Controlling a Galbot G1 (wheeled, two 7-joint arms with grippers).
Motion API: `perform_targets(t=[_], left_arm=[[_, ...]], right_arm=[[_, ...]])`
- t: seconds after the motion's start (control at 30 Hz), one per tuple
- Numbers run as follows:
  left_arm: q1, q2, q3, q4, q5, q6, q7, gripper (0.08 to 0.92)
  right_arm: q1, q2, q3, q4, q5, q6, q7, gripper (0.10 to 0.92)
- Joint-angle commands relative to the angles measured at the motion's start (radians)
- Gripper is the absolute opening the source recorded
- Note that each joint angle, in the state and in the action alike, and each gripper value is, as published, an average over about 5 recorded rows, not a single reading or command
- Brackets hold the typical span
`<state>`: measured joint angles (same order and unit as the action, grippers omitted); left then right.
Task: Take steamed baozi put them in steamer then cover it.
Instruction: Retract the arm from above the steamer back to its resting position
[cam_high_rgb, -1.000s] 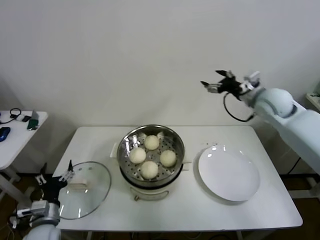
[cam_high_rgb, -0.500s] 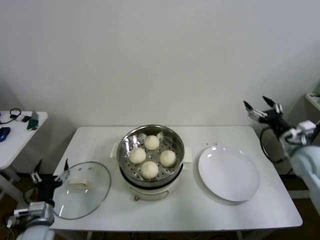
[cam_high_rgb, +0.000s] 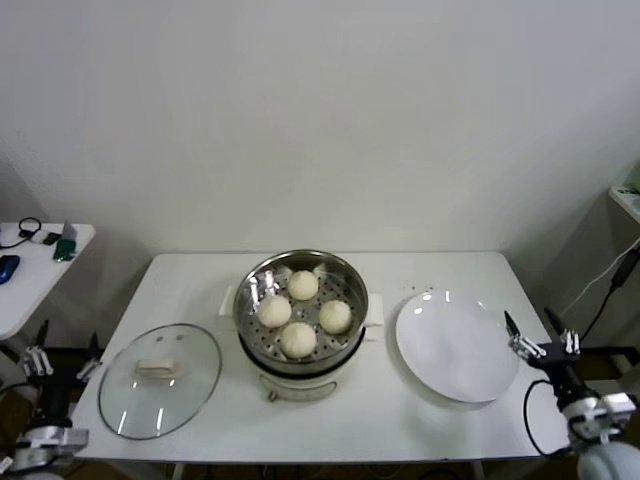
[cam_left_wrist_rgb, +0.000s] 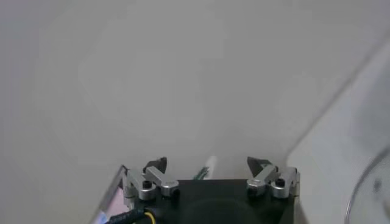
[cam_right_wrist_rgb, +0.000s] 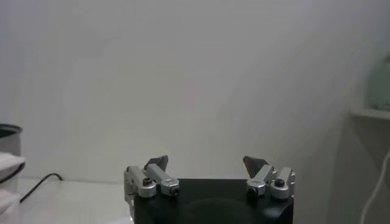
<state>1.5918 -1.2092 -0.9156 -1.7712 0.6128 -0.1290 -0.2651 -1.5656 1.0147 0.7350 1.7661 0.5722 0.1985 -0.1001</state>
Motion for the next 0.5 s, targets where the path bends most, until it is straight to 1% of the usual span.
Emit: perform_targets(t=[0.03, 0.17, 0.3, 0.5], left_arm=[[0.100, -0.035, 0.003, 0.025, 0.610, 0.105, -0.212, 0.823], [0.089, -0.069, 0.042, 0.075, 0.633, 0.080, -0.237, 0.823], [0.098, -0.073, 0.072, 0.095, 0.631, 0.054, -0.211, 0.823], [0.089, -0.081, 0.098, 0.097, 0.614, 0.047, -0.171, 0.823]], right_arm=[[-0.107, 0.169, -0.027, -0.002, -0.112, 0.086, 0.049, 0.823], [-0.086, 0.186, -0.045, -0.007, -0.134, 0.086, 0.068, 0.823], [-0.075, 0.199, -0.062, -0.008, -0.153, 0.084, 0.078, 0.823], [-0.065, 0.209, -0.076, -0.015, -0.162, 0.086, 0.083, 0.823]])
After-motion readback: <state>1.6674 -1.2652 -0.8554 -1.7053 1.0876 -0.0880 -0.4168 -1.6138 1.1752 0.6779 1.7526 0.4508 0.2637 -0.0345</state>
